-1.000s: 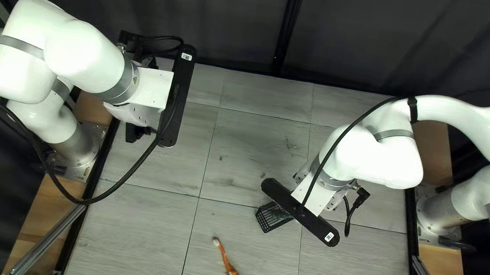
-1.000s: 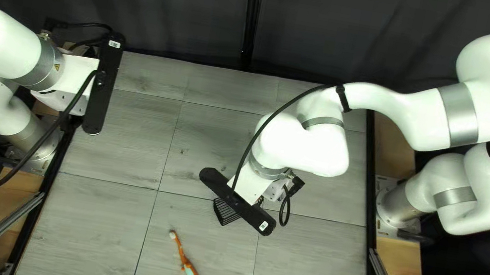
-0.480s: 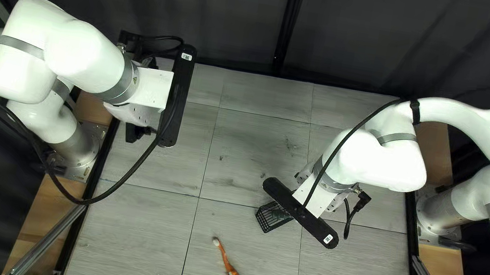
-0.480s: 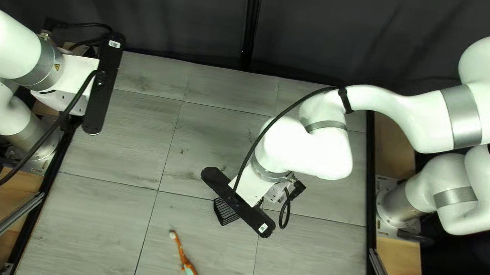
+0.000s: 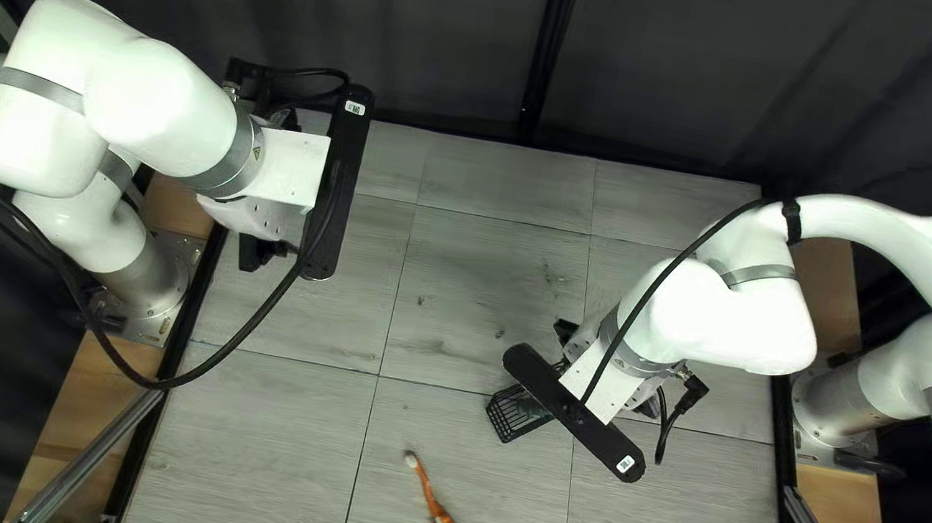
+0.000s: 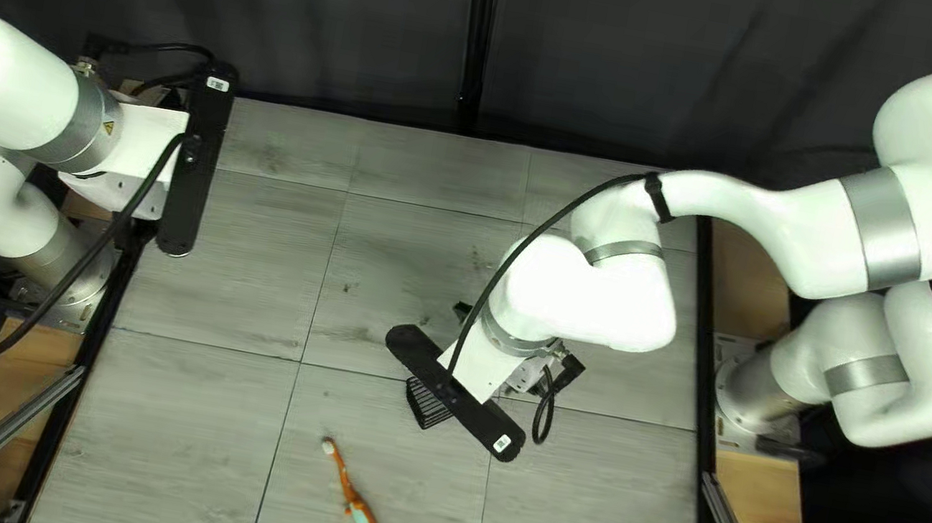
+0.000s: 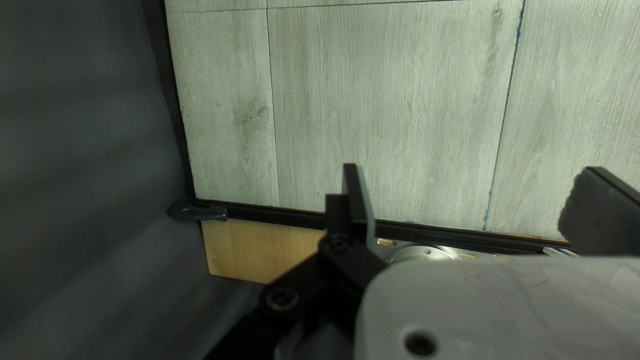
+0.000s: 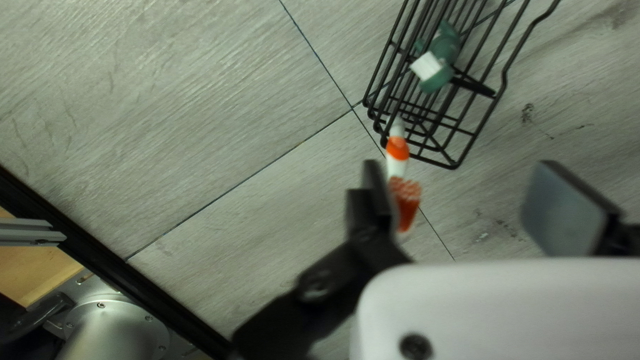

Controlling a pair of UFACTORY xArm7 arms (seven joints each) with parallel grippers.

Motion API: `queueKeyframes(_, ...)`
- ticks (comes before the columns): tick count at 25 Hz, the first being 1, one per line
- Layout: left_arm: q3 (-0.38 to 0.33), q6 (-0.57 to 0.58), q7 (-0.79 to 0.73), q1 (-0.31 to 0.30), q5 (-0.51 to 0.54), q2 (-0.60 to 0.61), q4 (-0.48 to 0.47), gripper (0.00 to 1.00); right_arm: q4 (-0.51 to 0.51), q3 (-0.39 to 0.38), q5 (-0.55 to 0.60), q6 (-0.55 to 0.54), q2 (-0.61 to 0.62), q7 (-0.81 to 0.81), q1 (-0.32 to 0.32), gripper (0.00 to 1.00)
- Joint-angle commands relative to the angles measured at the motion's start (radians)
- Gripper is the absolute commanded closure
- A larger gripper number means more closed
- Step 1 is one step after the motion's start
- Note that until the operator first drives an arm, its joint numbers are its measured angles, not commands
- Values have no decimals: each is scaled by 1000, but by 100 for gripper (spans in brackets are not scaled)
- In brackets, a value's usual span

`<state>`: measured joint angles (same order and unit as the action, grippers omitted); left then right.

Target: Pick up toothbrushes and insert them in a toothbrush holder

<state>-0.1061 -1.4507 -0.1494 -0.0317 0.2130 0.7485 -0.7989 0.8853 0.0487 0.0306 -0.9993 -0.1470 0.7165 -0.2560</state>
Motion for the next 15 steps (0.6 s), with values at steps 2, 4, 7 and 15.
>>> queueKeyframes(2, 0, 0, 0, 0, 0, 0, 0, 0, -6, 1, 1, 9, 1, 0, 1, 0)
queueKeyframes(4, 0, 0, 0, 0, 0, 0, 0, 0, -9, 2, 1, 11, 0, 2, 2, 0)
queueKeyframes(7, 0, 0, 0, 0, 0, 0, 0, 0, -11, 3, 0, 12, -3, 5, 2, 0)
queueKeyframes(15, 0, 0, 0, 0, 0, 0, 0, 0, -31, -7, -15, 23, -76, 55, -18, 0)
